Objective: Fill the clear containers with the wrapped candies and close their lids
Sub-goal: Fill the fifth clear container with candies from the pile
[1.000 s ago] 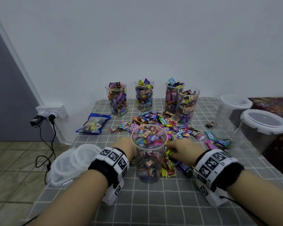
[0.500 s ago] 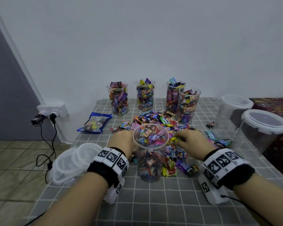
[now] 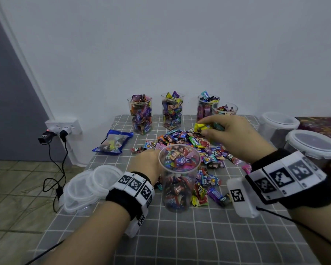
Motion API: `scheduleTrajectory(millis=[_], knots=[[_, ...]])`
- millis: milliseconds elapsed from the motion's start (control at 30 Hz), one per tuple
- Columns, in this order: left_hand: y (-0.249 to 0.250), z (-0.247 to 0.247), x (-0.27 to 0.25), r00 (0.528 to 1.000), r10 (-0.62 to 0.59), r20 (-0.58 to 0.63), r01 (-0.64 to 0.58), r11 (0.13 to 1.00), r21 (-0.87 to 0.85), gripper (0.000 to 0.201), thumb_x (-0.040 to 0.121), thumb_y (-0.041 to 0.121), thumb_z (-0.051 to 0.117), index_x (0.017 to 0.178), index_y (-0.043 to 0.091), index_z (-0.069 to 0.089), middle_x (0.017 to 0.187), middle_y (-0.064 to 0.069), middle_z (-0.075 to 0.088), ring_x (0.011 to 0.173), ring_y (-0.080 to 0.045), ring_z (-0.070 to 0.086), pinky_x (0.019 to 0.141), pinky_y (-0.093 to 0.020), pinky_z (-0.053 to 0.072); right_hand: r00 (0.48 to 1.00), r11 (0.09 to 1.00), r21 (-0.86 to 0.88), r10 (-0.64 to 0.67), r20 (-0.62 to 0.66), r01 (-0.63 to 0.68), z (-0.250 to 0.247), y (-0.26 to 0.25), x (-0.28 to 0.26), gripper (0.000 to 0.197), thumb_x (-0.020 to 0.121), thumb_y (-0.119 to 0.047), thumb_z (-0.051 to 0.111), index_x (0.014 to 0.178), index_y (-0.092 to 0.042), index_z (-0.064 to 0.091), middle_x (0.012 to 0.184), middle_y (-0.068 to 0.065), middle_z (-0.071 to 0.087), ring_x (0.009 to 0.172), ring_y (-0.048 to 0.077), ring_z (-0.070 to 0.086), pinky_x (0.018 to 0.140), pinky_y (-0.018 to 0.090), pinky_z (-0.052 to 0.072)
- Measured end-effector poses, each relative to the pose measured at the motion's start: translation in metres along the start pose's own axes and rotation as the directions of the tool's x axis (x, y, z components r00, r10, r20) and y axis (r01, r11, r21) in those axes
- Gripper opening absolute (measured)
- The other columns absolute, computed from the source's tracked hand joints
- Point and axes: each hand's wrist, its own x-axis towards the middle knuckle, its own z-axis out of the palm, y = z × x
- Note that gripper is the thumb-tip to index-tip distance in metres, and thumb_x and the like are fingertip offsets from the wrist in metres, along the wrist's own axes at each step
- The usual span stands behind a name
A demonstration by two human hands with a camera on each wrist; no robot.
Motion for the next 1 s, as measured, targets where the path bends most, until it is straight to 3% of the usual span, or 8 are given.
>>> scheduleTrajectory(millis=[133,267,367,467,633,767,833,1000], knots=[[0.005,-0.002,-0.003,1.0,0.001,-0.029,-0.001,1.0,-0.02,0.03,0.097,0.035,0.042,0.117,0.02,0.061,0.115,-0.003,0.062,0.104,-0.022,0.057,0.082,-0.03,0.043,0.993,0.996,0.064,-0.075,0.091,0.069,0.006,-0.02,-0.004,0.022,0.088,-0.024,0.065,0.109,-0.023,0.068,0.09,-0.008,0.068,0.075,0.002,0.064,0.078,0.025,0.052],[0.005,-0.002,-0.004,1.0,0.011,-0.025,-0.012,0.999,-0.03,0.028,0.096,0.035,0.044,0.113,0.02,0.061,0.111,-0.002,0.063,0.105,-0.022,0.057,0.082,-0.031,0.042,0.975,0.988,0.0,-0.154,0.159,0.156,0.022,-0.027,-0.008,0.032,0.088,-0.026,0.064,0.12,-0.028,0.064,0.109,-0.013,0.064,0.086,-0.002,0.062,0.081,0.014,0.047],[0.007,-0.004,-0.003,1.0,-0.01,0.008,0.01,1.0,-0.016,0.025,0.096,0.034,0.044,0.106,0.017,0.06,0.108,-0.003,0.062,0.103,-0.024,0.058,0.077,-0.03,0.04,0.96,0.974,-0.077,-0.195,0.203,0.214,0.033,-0.027,-0.01,0.036,0.09,-0.026,0.062,0.125,-0.027,0.061,0.12,-0.007,0.064,0.106,0.006,0.058,0.091,0.021,0.044],[0.008,-0.006,-0.002,0.999,-0.003,0.046,0.003,1.0,-0.017,0.022,0.094,0.031,0.046,0.104,0.016,0.06,0.111,-0.005,0.062,0.102,-0.025,0.058,0.077,-0.03,0.041,0.943,0.952,-0.135,-0.238,0.231,0.274,0.041,-0.028,-0.011,0.036,0.09,-0.027,0.062,0.126,-0.024,0.061,0.118,-0.003,0.065,0.105,0.01,0.056,0.089,0.019,0.04],[0.004,-0.003,-0.003,0.999,0.006,0.039,-0.003,0.998,-0.063,0.03,0.093,0.031,0.046,0.119,0.022,0.058,0.116,-0.002,0.062,0.106,-0.022,0.058,0.087,-0.035,0.047,0.95,0.956,-0.136,-0.23,0.212,0.261,0.046,-0.03,-0.011,0.032,0.088,-0.024,0.062,0.12,-0.022,0.063,0.107,-0.003,0.064,0.086,0.009,0.056,0.083,0.027,0.045],[0.007,-0.005,-0.004,1.0,0.003,0.01,-0.003,0.999,-0.051,0.031,0.095,0.033,0.045,0.12,0.021,0.058,0.116,-0.003,0.062,0.107,-0.022,0.057,0.085,-0.032,0.043,0.971,0.968,-0.083,-0.232,0.06,0.236,0.052,-0.026,-0.017,0.031,0.087,-0.026,0.065,0.117,-0.019,0.063,0.108,-0.003,0.061,0.096,0.01,0.055,0.088,0.032,0.044],[0.008,-0.008,-0.006,1.0,-0.009,0.005,0.009,0.999,-0.047,0.03,0.094,0.033,0.046,0.118,0.019,0.059,0.115,-0.003,0.061,0.107,-0.022,0.056,0.085,-0.032,0.042,0.985,0.985,-0.032,-0.17,-0.027,0.169,0.055,-0.018,-0.02,0.045,0.087,-0.034,0.065,0.128,-0.018,0.054,0.121,-0.005,0.053,0.111,0.008,0.048,0.098,0.027,0.038],[0.007,-0.006,-0.004,1.0,-0.011,0.026,0.012,0.999,-0.049,0.028,0.091,0.036,0.051,0.11,0.019,0.061,0.109,-0.004,0.063,0.101,-0.023,0.058,0.079,-0.03,0.042,0.951,0.894,0.404,0.074,0.299,-0.197,0.065,0.008,-0.026,0.118,0.057,-0.06,0.078,0.15,-0.025,0.015,0.147,-0.009,0.034,0.131,0.006,0.039,0.109,0.035,0.037]])
